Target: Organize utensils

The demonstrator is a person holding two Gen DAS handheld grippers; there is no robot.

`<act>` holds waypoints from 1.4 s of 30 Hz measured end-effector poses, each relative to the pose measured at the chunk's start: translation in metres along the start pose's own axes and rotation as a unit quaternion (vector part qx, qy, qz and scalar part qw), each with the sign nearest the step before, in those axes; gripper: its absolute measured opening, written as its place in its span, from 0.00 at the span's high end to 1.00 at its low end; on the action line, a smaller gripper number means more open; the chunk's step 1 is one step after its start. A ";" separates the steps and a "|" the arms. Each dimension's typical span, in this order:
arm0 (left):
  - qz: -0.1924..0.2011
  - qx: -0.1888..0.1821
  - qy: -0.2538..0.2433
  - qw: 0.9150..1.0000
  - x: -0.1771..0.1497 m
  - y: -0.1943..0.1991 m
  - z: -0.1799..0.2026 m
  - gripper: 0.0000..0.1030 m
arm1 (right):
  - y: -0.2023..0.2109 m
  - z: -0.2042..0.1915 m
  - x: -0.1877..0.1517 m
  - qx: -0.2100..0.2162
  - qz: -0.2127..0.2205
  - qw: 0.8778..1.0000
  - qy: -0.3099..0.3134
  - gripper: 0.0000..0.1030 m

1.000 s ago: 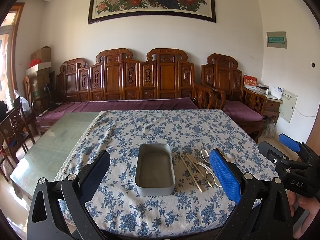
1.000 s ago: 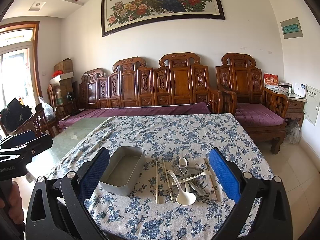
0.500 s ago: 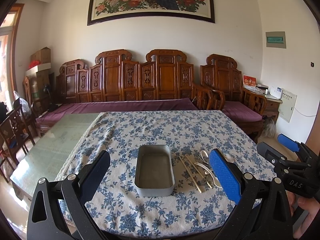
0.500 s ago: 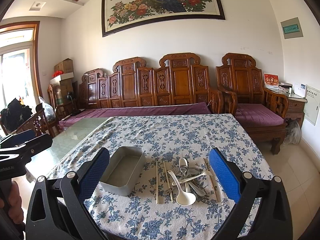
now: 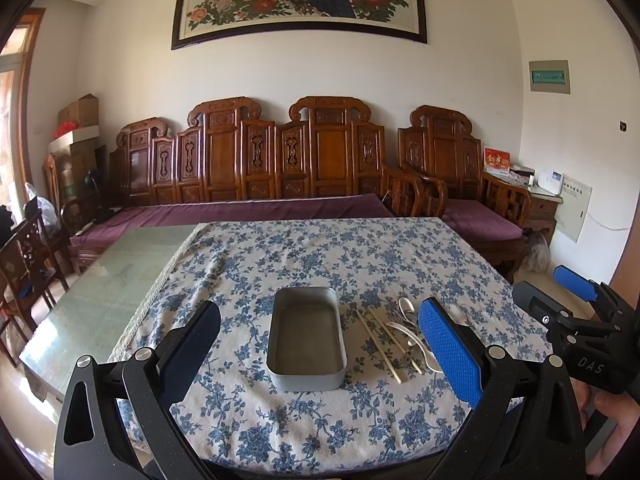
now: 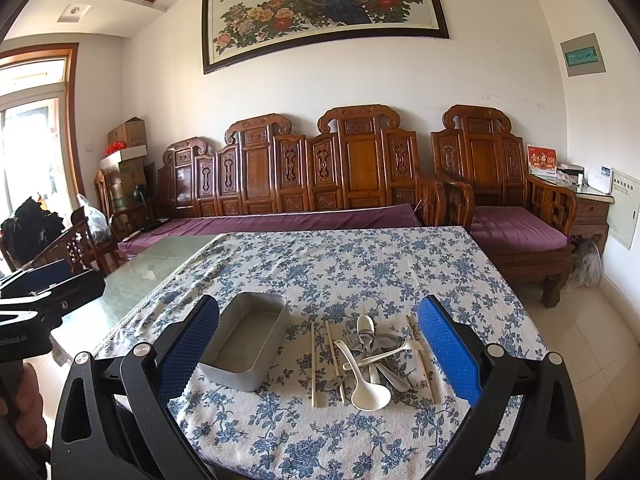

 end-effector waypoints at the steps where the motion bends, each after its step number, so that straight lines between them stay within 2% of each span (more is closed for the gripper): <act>1: -0.002 -0.001 0.000 1.000 -0.001 -0.002 0.000 0.07 | 0.000 -0.001 0.001 0.001 0.000 1.000 0.000 0.03; 13: -0.061 -0.013 -0.017 0.998 -0.031 -0.054 0.010 0.07 | -0.029 0.024 -0.019 -0.005 -0.022 1.000 -0.007 0.03; 21: -0.101 -0.020 -0.028 0.994 -0.048 -0.095 0.014 0.07 | -0.066 0.054 -0.039 -0.017 -0.051 0.998 -0.017 0.11; 24: -0.115 -0.025 -0.038 0.992 -0.053 -0.109 0.017 0.07 | -0.080 0.066 -0.048 -0.023 -0.064 0.997 -0.019 0.16; 26: -0.125 -0.029 -0.047 0.991 -0.055 -0.118 0.020 0.07 | -0.089 0.073 -0.052 -0.031 -0.075 0.997 -0.019 0.24; 30: -0.145 -0.046 -0.055 0.987 -0.060 -0.136 0.024 0.07 | -0.112 0.089 -0.057 -0.037 -0.100 0.994 -0.019 0.33; 37: -0.164 -0.083 -0.059 0.981 -0.065 -0.159 0.035 0.07 | -0.155 0.096 -0.062 -0.014 -0.141 0.990 -0.009 0.47; 42: -0.183 -0.100 -0.056 0.976 -0.069 -0.174 0.040 0.22 | -0.200 0.079 -0.078 0.024 -0.190 0.981 0.021 0.60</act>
Point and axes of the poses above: each gripper's, at about its wrist camera, not at the fingertips, and y roughly against the way its jaws point, z to its right, x to its top, the point moved 5 cm from there along -y, roughly the way its jaws point, and after that the axes turned 6 degrees about -z, right-handed, at the moved point
